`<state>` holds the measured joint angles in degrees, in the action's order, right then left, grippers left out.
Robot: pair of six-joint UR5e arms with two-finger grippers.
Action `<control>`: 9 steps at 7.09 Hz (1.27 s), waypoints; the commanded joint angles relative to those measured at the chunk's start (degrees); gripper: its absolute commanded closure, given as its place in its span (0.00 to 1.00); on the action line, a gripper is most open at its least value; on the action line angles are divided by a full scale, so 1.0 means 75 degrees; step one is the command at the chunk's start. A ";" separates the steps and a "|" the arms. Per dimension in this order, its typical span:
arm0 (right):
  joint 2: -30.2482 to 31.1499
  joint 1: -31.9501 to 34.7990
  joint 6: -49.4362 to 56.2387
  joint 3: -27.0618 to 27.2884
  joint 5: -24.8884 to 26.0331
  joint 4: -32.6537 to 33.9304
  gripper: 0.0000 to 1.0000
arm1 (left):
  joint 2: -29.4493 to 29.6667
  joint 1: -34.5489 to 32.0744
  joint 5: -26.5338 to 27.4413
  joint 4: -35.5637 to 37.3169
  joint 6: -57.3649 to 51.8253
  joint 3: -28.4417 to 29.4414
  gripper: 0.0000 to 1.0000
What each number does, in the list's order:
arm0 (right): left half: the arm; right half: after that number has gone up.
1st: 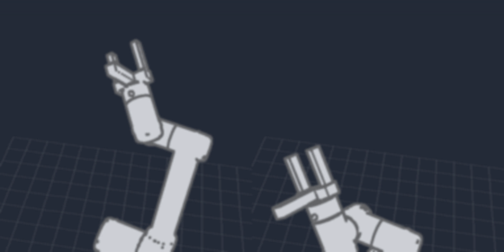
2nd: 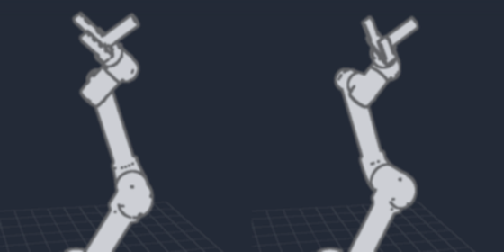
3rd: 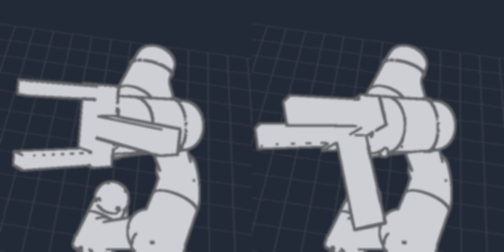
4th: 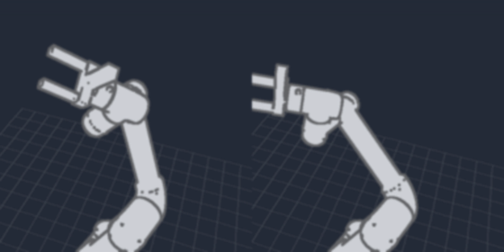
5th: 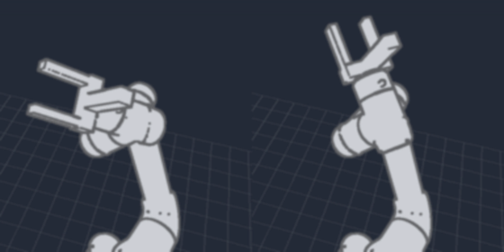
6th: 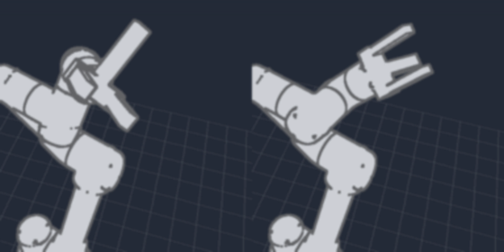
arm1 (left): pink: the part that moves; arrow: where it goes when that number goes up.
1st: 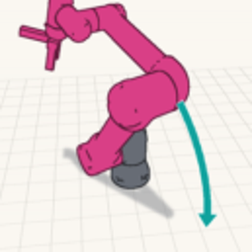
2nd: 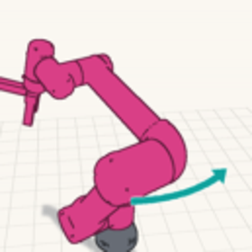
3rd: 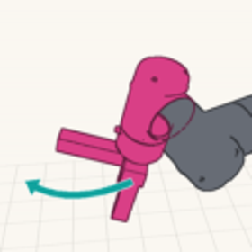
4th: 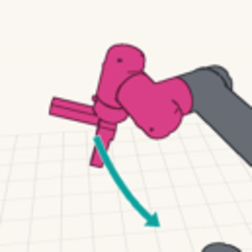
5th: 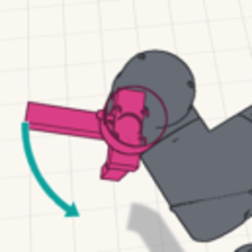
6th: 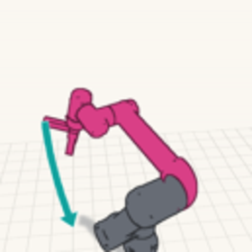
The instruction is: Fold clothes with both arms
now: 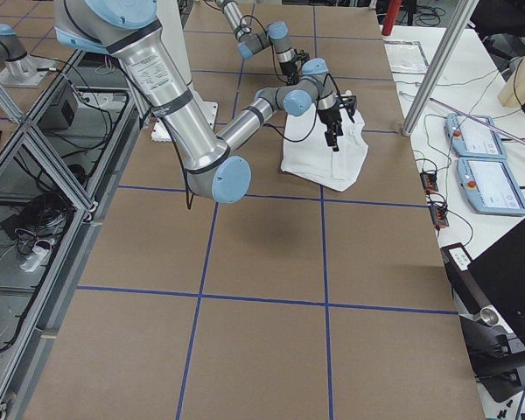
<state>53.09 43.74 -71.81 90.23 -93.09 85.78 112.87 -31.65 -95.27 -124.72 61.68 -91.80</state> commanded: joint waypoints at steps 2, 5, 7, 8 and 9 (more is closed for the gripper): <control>-0.0012 -0.0008 0.0012 -0.0019 0.0001 -0.0012 0.00 | 0.0010 0.0001 0.0000 -0.0012 0.0235 -0.0099 1.00; -0.0058 -0.0299 -0.0140 0.0063 0.0025 -0.0280 0.00 | -0.0247 -0.0464 -0.0024 -0.0023 -0.0833 -0.0170 1.00; -0.0105 -0.0429 -0.0199 0.0168 0.0037 -0.0328 0.00 | -0.0284 -0.1821 -0.0070 -0.0035 -0.2404 0.0458 1.00; -0.0094 -0.0488 -0.0199 0.0262 0.0037 -0.0317 0.00 | -0.0237 -0.2396 -0.0070 -0.0244 -0.2933 0.0939 1.00; -0.0105 -0.0570 -0.0304 0.0425 0.0037 -0.0317 0.00 | -0.0074 -0.2703 -0.0070 -0.1221 -0.3043 0.1988 1.00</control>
<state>52.36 40.14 -73.47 92.19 -92.82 83.41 111.29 -48.05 -95.78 -127.84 41.63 -84.45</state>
